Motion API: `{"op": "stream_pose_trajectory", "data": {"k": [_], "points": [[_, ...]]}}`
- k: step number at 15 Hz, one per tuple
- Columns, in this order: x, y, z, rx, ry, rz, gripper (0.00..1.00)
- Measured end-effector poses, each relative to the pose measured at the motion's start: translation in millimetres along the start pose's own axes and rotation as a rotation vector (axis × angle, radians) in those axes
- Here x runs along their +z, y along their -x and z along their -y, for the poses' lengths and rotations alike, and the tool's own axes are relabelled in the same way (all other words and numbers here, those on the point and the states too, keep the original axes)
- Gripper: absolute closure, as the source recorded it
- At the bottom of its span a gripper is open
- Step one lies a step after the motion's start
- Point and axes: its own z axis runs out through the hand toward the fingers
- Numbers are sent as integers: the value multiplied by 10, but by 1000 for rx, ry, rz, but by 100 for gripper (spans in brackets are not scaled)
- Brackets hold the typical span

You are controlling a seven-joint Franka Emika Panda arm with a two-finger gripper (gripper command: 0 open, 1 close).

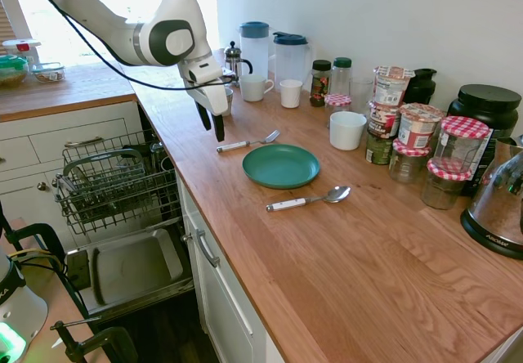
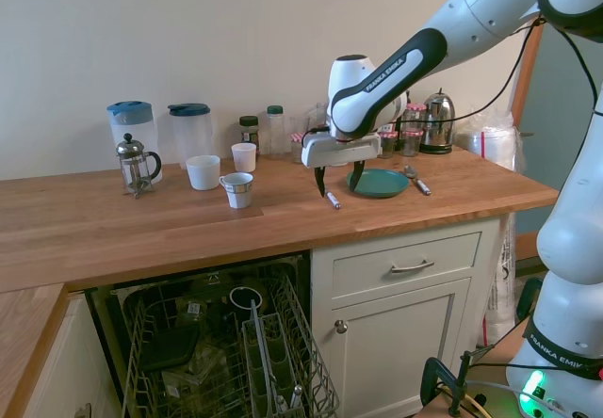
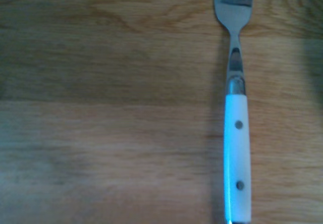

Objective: Put the fork in the dishwasher

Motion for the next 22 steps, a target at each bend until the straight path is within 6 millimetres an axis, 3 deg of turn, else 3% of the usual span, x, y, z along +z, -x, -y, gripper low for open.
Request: {"op": "stream_pose_trajectory", "data": {"k": [5, 6, 22], "points": [[337, -175, 167, 87, 34, -8, 0], [359, -187, 179, 91, 36, -9, 100], [464, -356, 220, 142, 31, 35, 100]]}}
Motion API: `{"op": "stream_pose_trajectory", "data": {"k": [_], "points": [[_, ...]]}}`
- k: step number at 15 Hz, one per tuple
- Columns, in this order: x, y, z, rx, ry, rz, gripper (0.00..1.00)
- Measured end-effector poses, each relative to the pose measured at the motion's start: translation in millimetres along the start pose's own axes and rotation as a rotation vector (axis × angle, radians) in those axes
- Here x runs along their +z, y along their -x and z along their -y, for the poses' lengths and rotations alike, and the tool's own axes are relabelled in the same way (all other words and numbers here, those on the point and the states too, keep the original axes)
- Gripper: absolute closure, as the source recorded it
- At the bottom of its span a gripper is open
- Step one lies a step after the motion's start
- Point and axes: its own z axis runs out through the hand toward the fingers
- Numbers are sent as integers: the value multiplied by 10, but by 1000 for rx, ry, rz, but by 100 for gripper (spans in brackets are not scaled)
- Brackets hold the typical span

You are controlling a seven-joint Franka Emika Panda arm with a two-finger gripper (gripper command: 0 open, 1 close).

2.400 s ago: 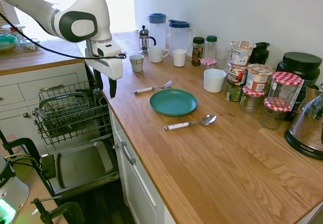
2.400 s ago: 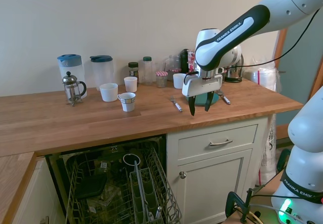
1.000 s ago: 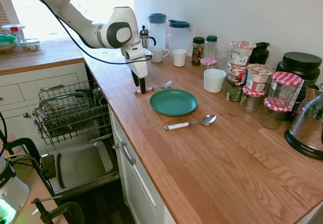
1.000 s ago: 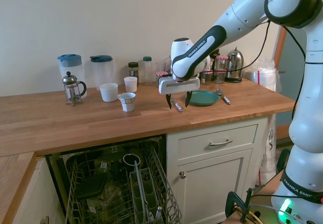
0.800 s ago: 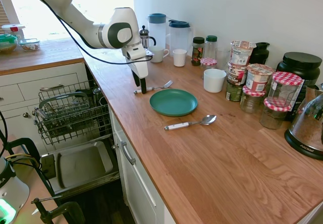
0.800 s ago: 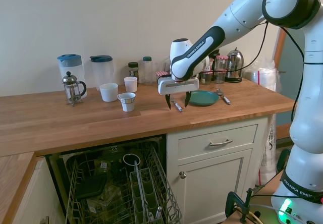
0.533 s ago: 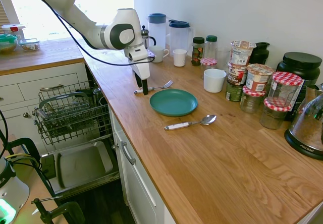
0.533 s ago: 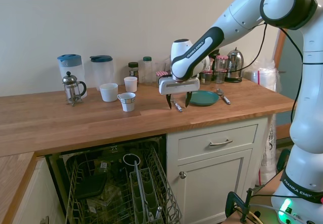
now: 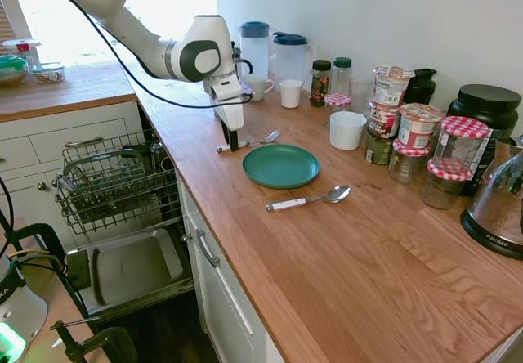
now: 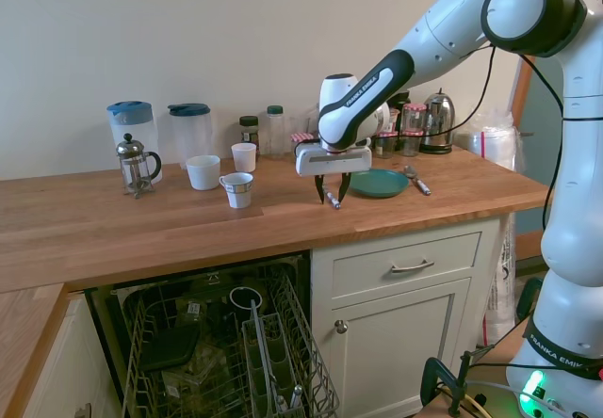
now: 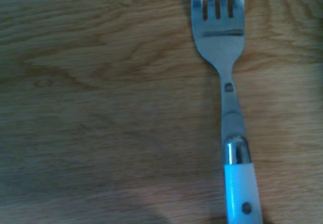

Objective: Put the fork in the dishwasher

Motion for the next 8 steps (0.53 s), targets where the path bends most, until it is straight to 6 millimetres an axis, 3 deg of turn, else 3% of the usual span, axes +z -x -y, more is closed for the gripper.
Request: {"op": "stream_pose_trajectory", "data": {"k": [8], "points": [[-3, -101, -28, -41, -2, 36, 100]]}}
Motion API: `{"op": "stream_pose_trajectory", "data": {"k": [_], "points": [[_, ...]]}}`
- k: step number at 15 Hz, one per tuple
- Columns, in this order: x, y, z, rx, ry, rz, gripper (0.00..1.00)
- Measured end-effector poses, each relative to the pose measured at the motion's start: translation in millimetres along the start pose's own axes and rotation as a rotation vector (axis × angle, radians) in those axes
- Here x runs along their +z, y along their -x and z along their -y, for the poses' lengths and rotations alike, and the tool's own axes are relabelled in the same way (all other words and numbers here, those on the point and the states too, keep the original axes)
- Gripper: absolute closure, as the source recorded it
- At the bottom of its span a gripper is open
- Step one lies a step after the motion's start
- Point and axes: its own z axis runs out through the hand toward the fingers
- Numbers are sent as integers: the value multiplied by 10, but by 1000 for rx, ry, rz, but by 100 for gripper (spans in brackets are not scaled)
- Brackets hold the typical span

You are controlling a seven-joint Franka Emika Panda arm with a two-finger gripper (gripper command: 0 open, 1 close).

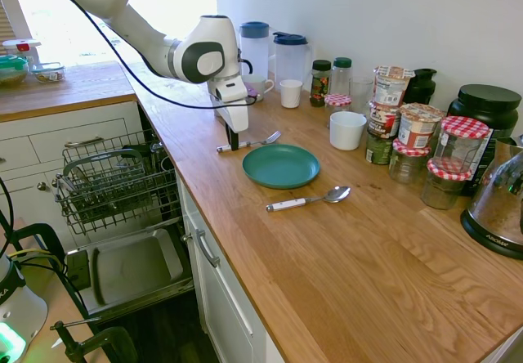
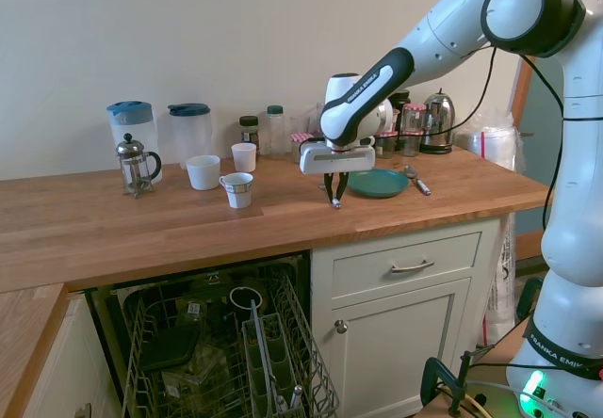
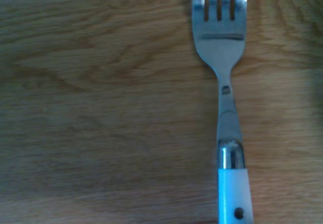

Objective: Put the fork in the dishwasher

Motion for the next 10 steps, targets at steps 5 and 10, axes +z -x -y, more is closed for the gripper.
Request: {"op": "stream_pose_trajectory", "data": {"k": [5, 10], "points": [[-200, 101, -57, -80, 15, 37, 100], [-866, 493, -359, -207, 7, 56, 100]]}}
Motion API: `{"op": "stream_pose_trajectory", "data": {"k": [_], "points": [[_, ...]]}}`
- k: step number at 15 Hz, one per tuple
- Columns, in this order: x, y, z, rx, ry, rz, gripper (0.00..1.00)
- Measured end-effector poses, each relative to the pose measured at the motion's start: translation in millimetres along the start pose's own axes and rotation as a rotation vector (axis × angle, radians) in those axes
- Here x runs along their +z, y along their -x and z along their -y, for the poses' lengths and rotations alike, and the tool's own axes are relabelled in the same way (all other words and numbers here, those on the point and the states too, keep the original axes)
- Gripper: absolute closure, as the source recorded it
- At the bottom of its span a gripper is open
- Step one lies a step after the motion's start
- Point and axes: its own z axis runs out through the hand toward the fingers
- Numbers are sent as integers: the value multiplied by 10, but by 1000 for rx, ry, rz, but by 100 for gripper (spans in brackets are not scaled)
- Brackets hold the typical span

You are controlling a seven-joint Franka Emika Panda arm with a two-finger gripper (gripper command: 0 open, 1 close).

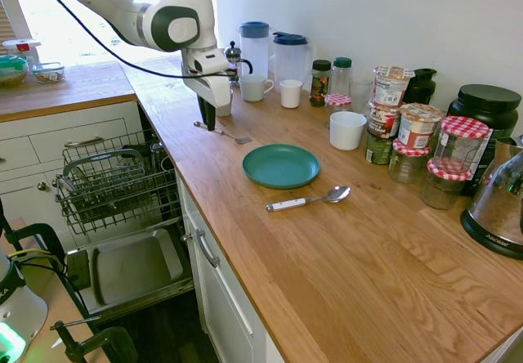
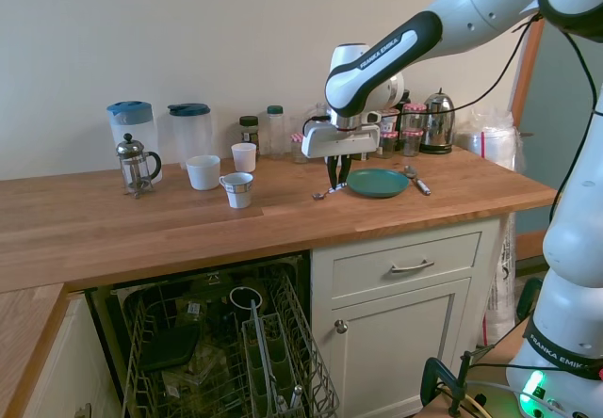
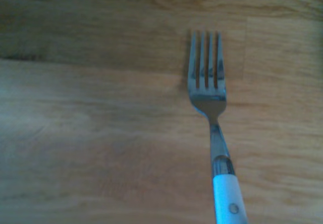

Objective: Put the fork in the dishwasher

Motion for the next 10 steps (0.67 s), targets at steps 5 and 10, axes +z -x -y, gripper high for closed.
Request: {"op": "stream_pose_trajectory", "data": {"k": [5, 10], "points": [[-439, 448, -134, -105, -8, 45, 100], [-538, 1104, -44, -215, 16, 92, 100]]}}
